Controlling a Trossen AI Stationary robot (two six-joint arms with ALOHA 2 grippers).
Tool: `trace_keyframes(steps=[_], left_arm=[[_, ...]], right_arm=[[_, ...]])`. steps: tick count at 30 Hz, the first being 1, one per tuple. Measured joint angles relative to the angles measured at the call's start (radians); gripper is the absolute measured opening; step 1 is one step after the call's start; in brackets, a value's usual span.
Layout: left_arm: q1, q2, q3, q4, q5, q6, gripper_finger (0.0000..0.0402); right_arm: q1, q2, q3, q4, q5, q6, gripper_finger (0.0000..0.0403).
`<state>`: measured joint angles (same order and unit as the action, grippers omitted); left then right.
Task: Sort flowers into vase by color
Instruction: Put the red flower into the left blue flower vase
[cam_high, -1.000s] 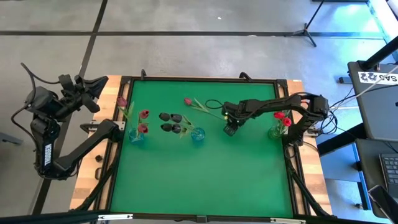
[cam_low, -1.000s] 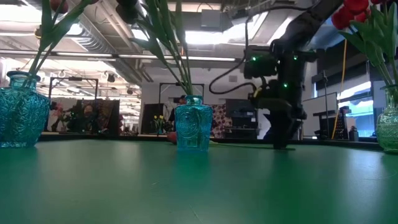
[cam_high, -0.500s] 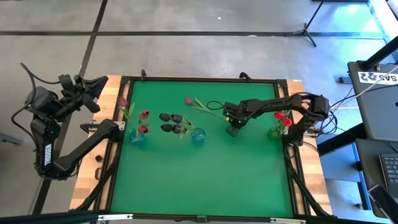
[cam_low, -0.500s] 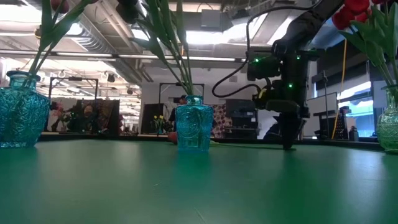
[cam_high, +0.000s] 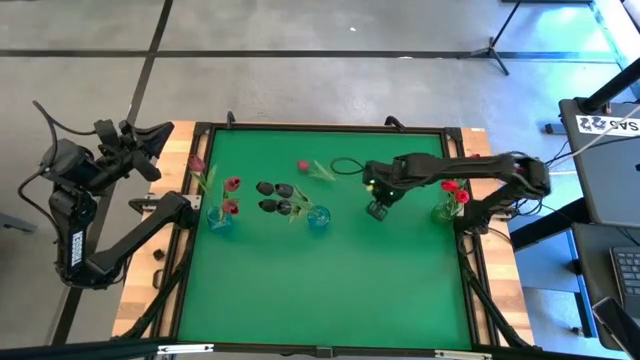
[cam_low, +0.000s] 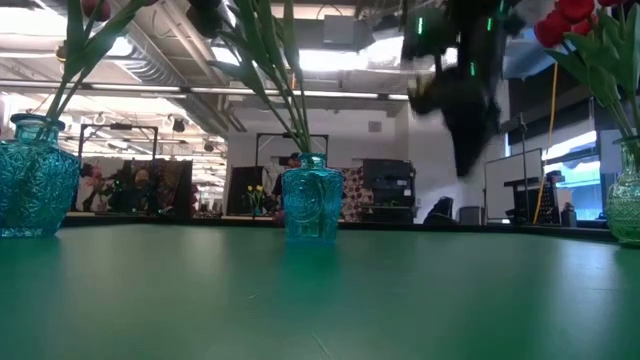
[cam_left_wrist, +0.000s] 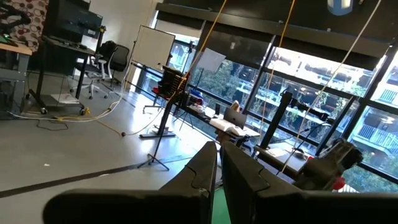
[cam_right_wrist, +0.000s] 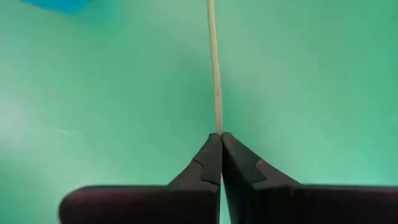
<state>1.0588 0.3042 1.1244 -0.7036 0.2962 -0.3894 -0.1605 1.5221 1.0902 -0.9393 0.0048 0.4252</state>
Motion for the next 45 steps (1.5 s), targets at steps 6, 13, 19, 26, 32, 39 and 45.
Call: trace_keyframes(steps=[6,13,19,26,32,39,45], left_arm=[[0.000,0.000,0.000,0.000,0.000,0.000,0.0020],[0.000,0.000,0.000,0.000,0.009,0.008,0.0020],[0.000,0.000,0.000,-0.001,0.009,0.026,0.0021],[0.000,0.000,0.000,-0.001,0.009,0.034,0.0021],[0.000,0.000,0.000,-0.001,0.012,0.036,0.0021],[0.000,0.000,0.000,-0.007,0.016,0.033,0.0021],[0.000,0.000,0.000,-0.018,0.067,0.007,0.0021]], right_arm=[[0.137,-0.113,0.130,-0.149,0.003,0.206,0.0002],[0.452,-0.178,0.204,-0.303,-0.053,0.554,0.0001],[0.729,-0.204,0.211,-0.414,-0.094,0.863,0.0001],[0.980,-0.209,0.158,-0.462,-0.265,1.105,0.0000],[1.118,-0.190,0.005,-0.193,-0.350,1.164,0.0006],[1.148,-0.169,-0.165,0.096,-0.362,1.206,0.0090],[1.098,-0.169,-0.182,0.116,-0.193,1.194,0.0191]])
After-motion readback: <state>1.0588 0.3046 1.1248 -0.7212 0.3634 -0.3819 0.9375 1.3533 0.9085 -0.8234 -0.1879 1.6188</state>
